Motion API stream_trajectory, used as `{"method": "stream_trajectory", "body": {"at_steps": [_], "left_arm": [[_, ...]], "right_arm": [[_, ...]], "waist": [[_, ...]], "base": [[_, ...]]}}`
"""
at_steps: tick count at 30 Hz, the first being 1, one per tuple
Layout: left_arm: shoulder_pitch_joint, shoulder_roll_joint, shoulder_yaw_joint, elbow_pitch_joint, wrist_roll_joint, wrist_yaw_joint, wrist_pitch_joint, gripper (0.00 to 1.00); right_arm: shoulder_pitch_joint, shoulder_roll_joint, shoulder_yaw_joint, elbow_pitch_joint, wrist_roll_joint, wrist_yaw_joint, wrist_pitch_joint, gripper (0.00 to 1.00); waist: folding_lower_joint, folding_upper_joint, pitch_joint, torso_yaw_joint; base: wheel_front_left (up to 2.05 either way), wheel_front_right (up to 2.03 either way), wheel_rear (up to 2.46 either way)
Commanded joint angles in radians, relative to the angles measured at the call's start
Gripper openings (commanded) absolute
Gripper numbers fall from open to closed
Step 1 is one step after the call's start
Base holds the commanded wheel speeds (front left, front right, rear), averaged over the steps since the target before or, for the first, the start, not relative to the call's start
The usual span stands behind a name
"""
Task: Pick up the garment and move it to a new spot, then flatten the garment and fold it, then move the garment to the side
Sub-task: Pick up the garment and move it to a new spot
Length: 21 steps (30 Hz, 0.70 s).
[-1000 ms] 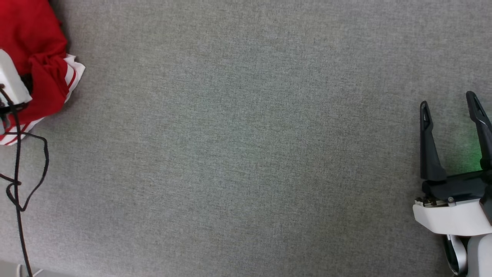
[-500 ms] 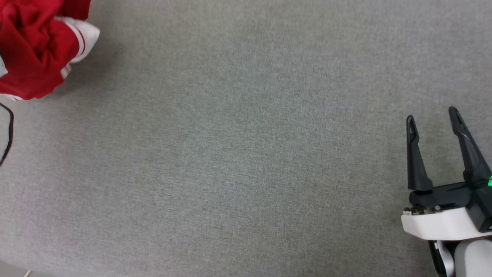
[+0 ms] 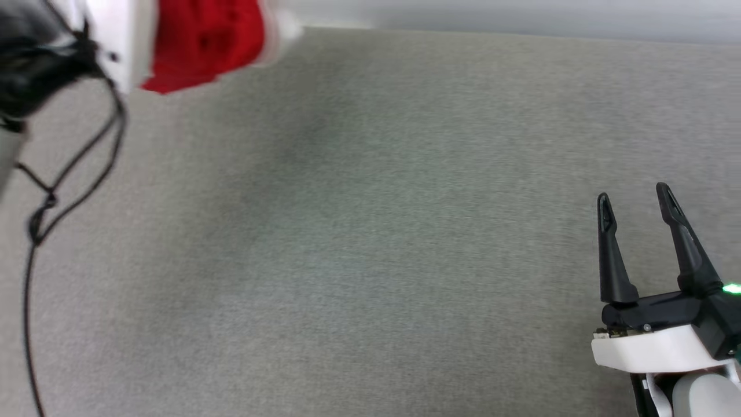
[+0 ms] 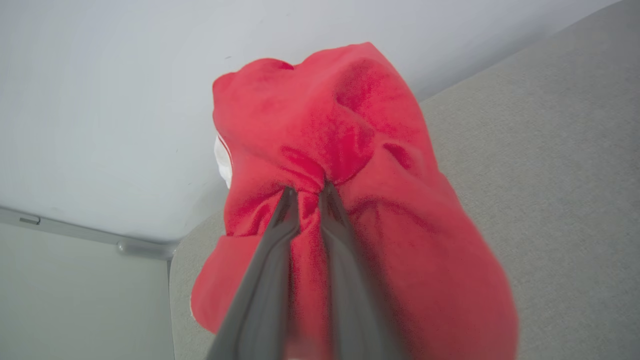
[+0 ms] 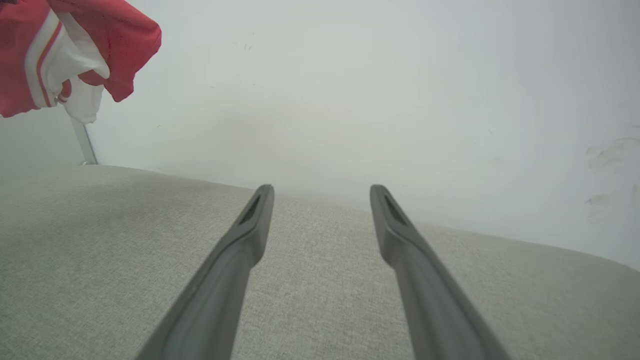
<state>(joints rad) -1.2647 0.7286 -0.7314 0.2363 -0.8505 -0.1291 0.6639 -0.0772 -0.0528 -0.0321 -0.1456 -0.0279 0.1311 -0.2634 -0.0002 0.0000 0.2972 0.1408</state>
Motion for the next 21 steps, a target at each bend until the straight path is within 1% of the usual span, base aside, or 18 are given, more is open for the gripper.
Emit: {"method": "stream_trajectory", "body": {"at_steps": [1, 6, 7, 8, 13, 15, 18, 21], "left_arm": [[-0.017, -0.023, -0.023, -0.014, 0.000, 0.000, -0.002, 0.00], [-0.022, -0.121, -0.136, -0.035, -0.003, 0.000, -0.015, 0.00], [0.002, -0.172, -0.223, -0.037, -0.008, 0.000, -0.028, 0.00], [0.012, -0.185, -0.250, -0.036, -0.012, 0.000, -0.033, 0.00], [0.065, -0.219, -0.399, -0.013, -0.034, 0.000, -0.066, 0.00], [0.097, -0.228, -0.453, 0.008, -0.053, 0.000, -0.095, 0.00], [0.153, -0.249, -0.505, 0.044, -0.080, 0.000, -0.137, 0.00], [0.221, -0.276, -0.536, 0.072, -0.090, 0.000, -0.158, 0.00]], "right_arm": [[0.013, 0.004, 0.000, 0.005, 0.015, -0.001, -0.002, 1.00], [0.021, 0.004, -0.007, 0.006, 0.035, -0.001, -0.002, 1.00], [0.020, 0.004, -0.009, 0.009, 0.040, -0.001, -0.002, 1.00], [0.020, 0.004, -0.010, 0.010, 0.042, -0.001, -0.002, 1.00], [0.017, 0.004, -0.014, 0.011, 0.052, -0.001, -0.002, 1.00], [0.017, 0.004, -0.013, 0.012, 0.054, -0.001, -0.002, 1.00], [0.018, 0.004, -0.016, 0.013, 0.057, -0.001, -0.002, 1.00], [0.018, 0.004, -0.018, 0.018, 0.056, -0.001, -0.002, 1.00]], "waist": [[0.0002, 0.0000, -0.028, -0.050], [0.0002, 0.0000, -0.035, -0.116], [0.0002, 0.0000, -0.033, -0.146], [0.0002, 0.0000, -0.031, -0.154], [0.0002, 0.0000, -0.023, -0.188], [0.0002, 0.0000, -0.021, -0.195], [0.0002, 0.0000, -0.018, -0.199], [0.0002, 0.0000, -0.016, -0.200]], "base": [[0.00, 0.00, 0.00], [0.00, 0.00, 0.00], [0.00, 0.00, 0.00], [0.00, 0.00, 0.00], [0.00, 0.00, 0.00], [0.00, 0.00, 0.00], [0.00, 0.00, 0.00], [0.00, 0.00, 0.00]]}}
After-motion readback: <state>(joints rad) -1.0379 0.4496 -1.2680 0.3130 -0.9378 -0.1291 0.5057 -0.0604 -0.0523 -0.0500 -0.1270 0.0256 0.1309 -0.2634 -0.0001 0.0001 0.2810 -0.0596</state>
